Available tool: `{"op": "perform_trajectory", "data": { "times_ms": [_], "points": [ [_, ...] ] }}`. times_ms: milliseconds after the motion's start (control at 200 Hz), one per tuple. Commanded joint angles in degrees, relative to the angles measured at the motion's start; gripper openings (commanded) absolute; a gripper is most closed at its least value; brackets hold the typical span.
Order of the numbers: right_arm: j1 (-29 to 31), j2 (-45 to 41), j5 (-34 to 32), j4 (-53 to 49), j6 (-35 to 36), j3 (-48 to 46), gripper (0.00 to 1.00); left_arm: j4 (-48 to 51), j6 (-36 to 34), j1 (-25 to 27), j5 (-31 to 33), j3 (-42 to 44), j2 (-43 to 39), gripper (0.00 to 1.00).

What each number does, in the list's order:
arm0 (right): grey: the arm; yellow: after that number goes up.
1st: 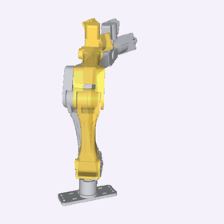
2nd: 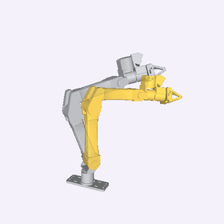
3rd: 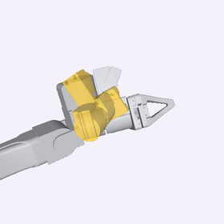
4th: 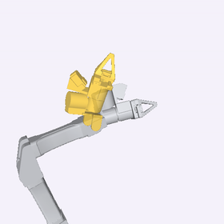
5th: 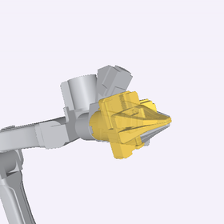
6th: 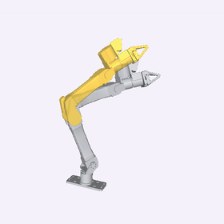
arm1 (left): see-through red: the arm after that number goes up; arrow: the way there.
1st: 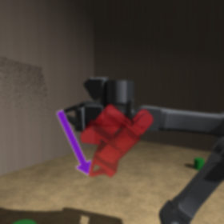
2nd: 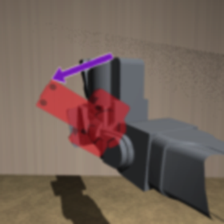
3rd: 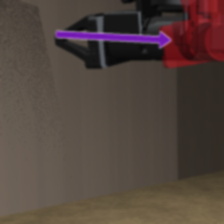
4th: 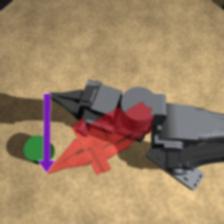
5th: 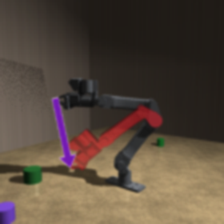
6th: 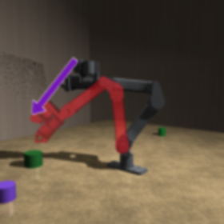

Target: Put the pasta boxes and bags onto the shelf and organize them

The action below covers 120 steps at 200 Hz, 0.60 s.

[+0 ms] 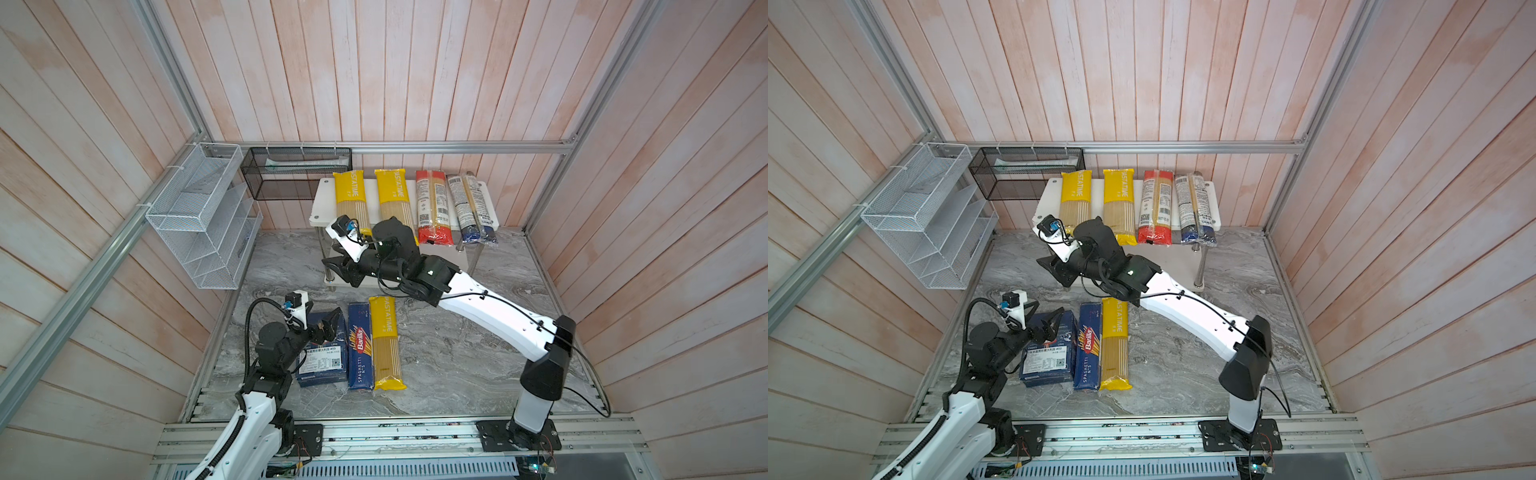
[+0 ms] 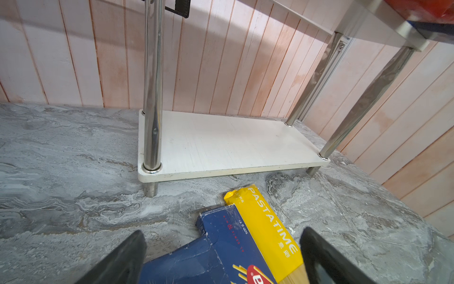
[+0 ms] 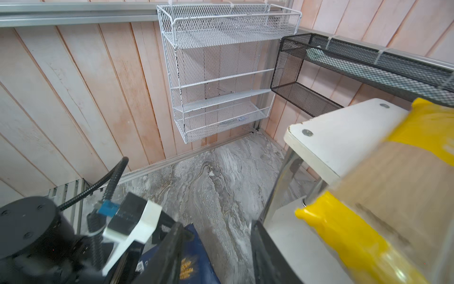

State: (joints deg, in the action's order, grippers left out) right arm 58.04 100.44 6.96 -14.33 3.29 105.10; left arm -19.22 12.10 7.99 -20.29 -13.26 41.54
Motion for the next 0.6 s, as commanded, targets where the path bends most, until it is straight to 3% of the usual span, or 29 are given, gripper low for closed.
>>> {"op": "perform_trajectory", "data": {
  "times_ms": [0,290,425,595],
  "points": [
    [0.9,-6.7,-4.3,2.2,0.4,-6.1,0.46,-0.1,0.1,-0.3,0.7,0.8,-0.7,1.00],
    [2.6,-17.3,-10.5,6.9,-1.7,-22.5,0.46,-0.3,-0.1,-0.3,0.0,0.2,0.7,1.00],
    [2.6,-18.0,-11.9,8.7,-1.1,-25.1,0.46,-0.2,0.0,-0.3,0.1,0.4,0.3,1.00],
    [2.6,-17.4,-11.3,5.3,-7.3,-29.1,0.46,-0.2,0.0,-0.2,0.3,0.6,0.0,1.00]
  ]
}}
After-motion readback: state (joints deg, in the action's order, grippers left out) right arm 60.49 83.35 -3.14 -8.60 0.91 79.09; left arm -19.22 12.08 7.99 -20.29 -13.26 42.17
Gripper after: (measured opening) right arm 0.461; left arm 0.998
